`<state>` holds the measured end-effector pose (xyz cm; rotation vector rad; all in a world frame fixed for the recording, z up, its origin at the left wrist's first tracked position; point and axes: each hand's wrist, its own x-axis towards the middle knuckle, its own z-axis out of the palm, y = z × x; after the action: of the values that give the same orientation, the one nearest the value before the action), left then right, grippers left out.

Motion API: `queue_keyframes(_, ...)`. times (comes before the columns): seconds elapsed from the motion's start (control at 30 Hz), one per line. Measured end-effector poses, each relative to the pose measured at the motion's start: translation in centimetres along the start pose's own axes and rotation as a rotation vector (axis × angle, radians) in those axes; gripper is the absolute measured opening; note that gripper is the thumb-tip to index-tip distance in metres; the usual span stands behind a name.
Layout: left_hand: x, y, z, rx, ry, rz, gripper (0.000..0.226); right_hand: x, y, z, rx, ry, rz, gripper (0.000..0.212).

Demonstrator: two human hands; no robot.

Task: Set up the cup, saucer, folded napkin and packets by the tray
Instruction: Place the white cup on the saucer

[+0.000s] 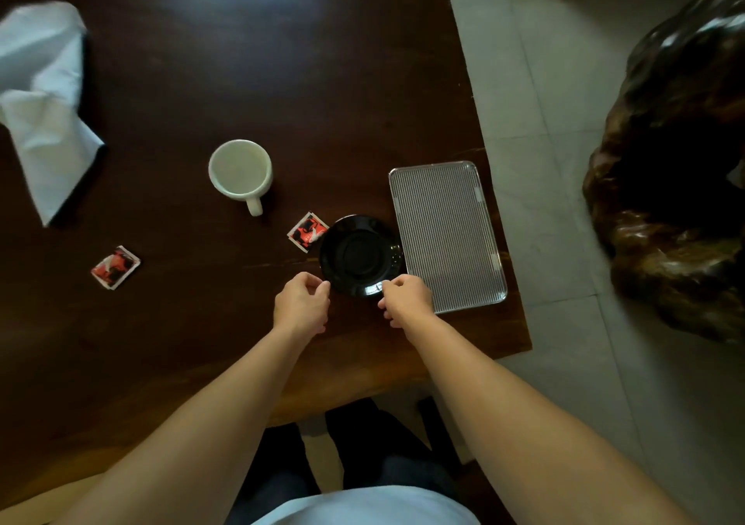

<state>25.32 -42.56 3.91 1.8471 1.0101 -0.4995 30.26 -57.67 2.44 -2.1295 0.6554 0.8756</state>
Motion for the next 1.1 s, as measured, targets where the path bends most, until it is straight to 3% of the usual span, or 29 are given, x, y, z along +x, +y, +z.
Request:
queue_keyframes(0.2,-2.4,2.4,-4.1,0.04,0.044,0.075,0.014,-3.1,-4.2,-0.1,-0.076,-0.027,-0.156,0.013)
queue_keyframes(0.47,-4.7,4.3,-10.6,0.01,0.243,0.177,0.012,-8.6,-10.9,-1.1,-0.199,-0.069,-0.428,0.009)
queue_keyframes(0.7,-5.4,4.7,-14.7,0.093,0.384,0.248,0.012,-10.7,-13.6,-0.5,-0.44,-0.049,-0.706,0.022)
queue_keyframes(0.9,-5.5,3.4,-15.9,0.196,0.413,0.244,0.011,-11.3,-14.4,0.7,-0.641,-0.035,-0.888,0.028)
queue_keyframes(1.1,-4.5,2.1,-17.0,0.301,0.385,0.263,0.014,-10.6,-14.7,1.7,-0.78,-0.018,-0.949,0.026)
